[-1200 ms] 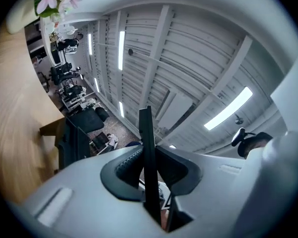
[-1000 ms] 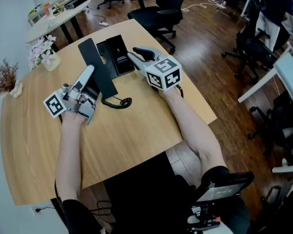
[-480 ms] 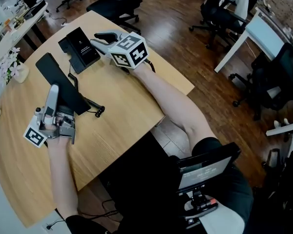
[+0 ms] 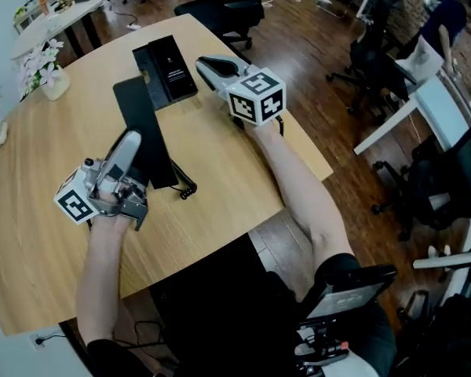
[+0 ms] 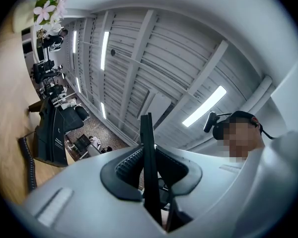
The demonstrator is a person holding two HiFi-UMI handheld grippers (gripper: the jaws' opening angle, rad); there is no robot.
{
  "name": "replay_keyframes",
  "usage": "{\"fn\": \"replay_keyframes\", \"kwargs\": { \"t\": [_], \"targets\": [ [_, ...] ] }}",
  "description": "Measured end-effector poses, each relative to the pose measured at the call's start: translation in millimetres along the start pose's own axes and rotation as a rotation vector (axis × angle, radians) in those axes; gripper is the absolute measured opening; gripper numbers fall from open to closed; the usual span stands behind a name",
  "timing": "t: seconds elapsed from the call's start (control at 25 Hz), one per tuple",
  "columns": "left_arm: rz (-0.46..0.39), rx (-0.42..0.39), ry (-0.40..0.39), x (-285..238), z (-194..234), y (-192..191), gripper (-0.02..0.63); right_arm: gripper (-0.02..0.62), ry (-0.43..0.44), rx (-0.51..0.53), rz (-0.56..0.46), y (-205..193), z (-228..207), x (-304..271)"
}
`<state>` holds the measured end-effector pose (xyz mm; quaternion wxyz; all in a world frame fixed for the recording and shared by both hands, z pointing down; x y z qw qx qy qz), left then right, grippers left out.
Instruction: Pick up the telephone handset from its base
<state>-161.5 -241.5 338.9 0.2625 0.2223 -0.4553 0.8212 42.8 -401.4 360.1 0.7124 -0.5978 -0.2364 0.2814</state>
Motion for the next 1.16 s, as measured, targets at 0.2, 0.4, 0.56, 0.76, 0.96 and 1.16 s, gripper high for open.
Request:
{"fn": "replay_keyframes", "kwargs": {
  "t": [0.2,0.4,0.56,0.76,0.96,1.16],
  "targets": [
    [0.014,-0.047,0.049,6.9,4.1,5.5,0.077,0.003,-0.026,0.005,-0.013,5.7,-2.3,9.2],
    [-0.002,-0.047,0.064,8.1,1.8,6.2,0.077,0.003,-0.028,0.016,-0.006,3.2,-3.1,11.0],
    [-0.003,-0.051,0.069,7.6,0.9,6.7,0.077,0.003,-0.028,0.029,-0.002,3.9,-2.7,11.5],
    [-0.001,-0.049,0.077,8.7,2.4,5.6,0.077,0.003,-0.025,0.039,-0.001,5.1,-1.4,11.4],
    [-0.005,-0.051,0.081,9.3,2.7,5.7,0.077,0.003,-0.018,0.045,-0.003,6.1,-0.3,11.1],
    [-0.006,-0.053,0.085,10.2,3.6,4.5,0.077,0.003,-0.016,0.048,-0.004,6.3,0.0,11.9]
  ]
}}
Point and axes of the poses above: the fingertips, and each gripper's own axes: x backward along the fingers, z to its left, y out of its top, the point moved 6 cm from there along x, backward along the fingers, and after that the axes turned 3 degrees about x, right-handed, at the moved point
